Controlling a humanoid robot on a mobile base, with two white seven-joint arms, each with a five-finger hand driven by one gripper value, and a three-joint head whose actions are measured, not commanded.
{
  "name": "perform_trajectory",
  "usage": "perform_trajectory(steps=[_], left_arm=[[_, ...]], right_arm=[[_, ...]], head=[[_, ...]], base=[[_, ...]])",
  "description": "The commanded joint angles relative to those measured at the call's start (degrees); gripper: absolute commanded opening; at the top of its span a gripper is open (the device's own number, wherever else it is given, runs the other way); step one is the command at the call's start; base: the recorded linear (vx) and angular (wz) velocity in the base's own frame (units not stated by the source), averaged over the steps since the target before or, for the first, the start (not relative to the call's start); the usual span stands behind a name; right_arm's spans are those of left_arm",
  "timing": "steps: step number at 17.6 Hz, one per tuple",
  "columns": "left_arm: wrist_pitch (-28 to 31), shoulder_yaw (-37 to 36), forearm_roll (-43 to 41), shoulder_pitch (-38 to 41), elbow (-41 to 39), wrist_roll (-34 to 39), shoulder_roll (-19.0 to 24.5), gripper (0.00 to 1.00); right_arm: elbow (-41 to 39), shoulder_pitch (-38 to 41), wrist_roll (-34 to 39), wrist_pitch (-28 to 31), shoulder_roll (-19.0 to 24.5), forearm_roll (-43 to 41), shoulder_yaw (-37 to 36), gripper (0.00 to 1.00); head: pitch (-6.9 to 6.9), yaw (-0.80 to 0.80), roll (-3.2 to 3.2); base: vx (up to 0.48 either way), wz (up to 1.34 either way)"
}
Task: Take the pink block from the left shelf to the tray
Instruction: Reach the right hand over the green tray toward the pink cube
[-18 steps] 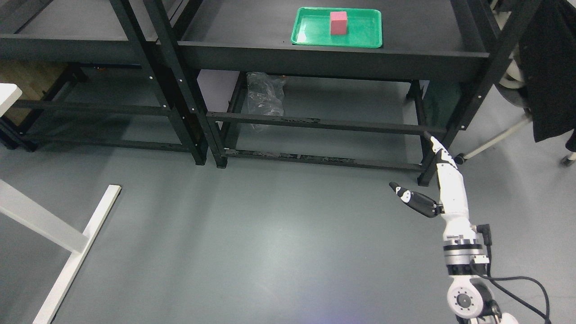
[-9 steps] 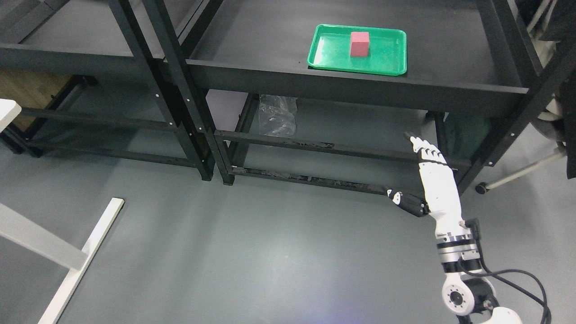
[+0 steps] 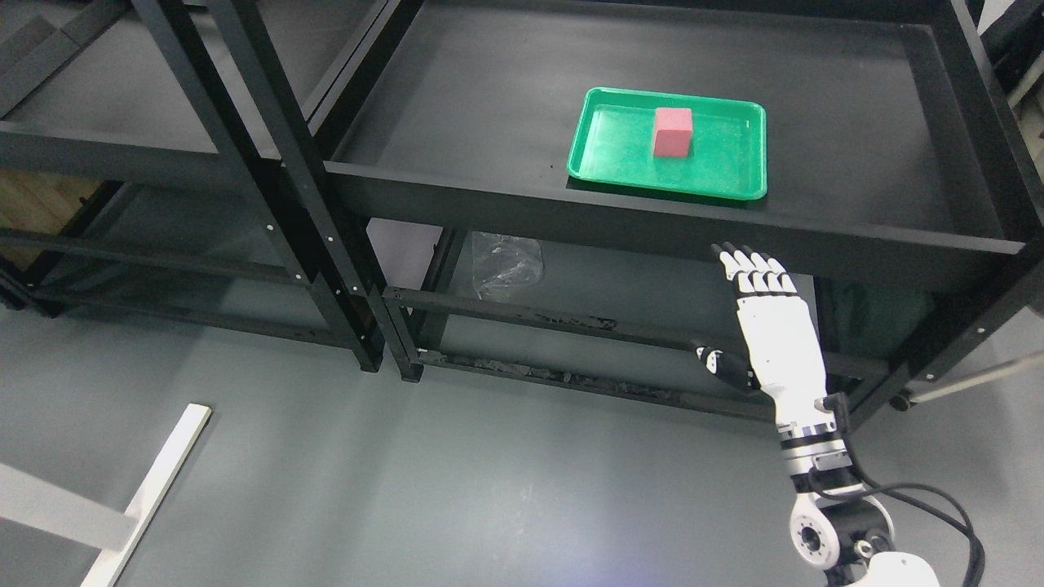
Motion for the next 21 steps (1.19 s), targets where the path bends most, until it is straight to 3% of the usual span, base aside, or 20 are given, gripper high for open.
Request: perform_trajectory(steps=[1, 7, 10, 15, 19, 21], left_arm=[[-0.02, 0.0, 0.0, -1.67, -1.0, 0.05, 1.0, 1.0], [-0.02, 0.0, 0.0, -1.67, -1.0, 0.05, 1.0, 1.0], [-0.02, 0.0, 0.0, -1.67, -1.0, 0.05, 1.0, 1.0], [-0.02, 0.0, 0.0, -1.67, -1.0, 0.05, 1.0, 1.0], [-0.02, 0.0, 0.0, -1.67, -1.0, 0.05, 1.0, 1.0], [-0.02, 0.0, 0.0, -1.75, -1.0, 0.05, 1.0, 1.0]], right_arm=[[-0.02, -0.35, -0.04, 0.08, 1.05, 7.42, 0.41, 0.96], [-0.11, -1.05, -0.74, 2.19, 1.05, 6.9, 0.23, 0.96], [-0.11, -1.4, -10.22, 1.75, 1.05, 3.3, 0.32, 0.97], [-0.02, -2.11, -11.56, 1.22, 1.05, 3.2, 1.98, 0.97], [0.59, -2.63, -9.02, 1.4, 1.05, 3.12, 2.52, 0.97], [1.38, -3.51, 0.68, 1.57, 1.05, 2.15, 2.52, 0.97]], head=[[0.0, 0.0, 0.0], [0.0, 0.0, 0.0], [0.0, 0.0, 0.0], [0.0, 0.0, 0.0], [0.0, 0.0, 0.0], [0.0, 0.0, 0.0]], base=[[0.358, -0.04], [0.325, -0.06], [0.287, -0.06], [0.249, -0.04], [0.188, -0.03], [0.159, -0.02]])
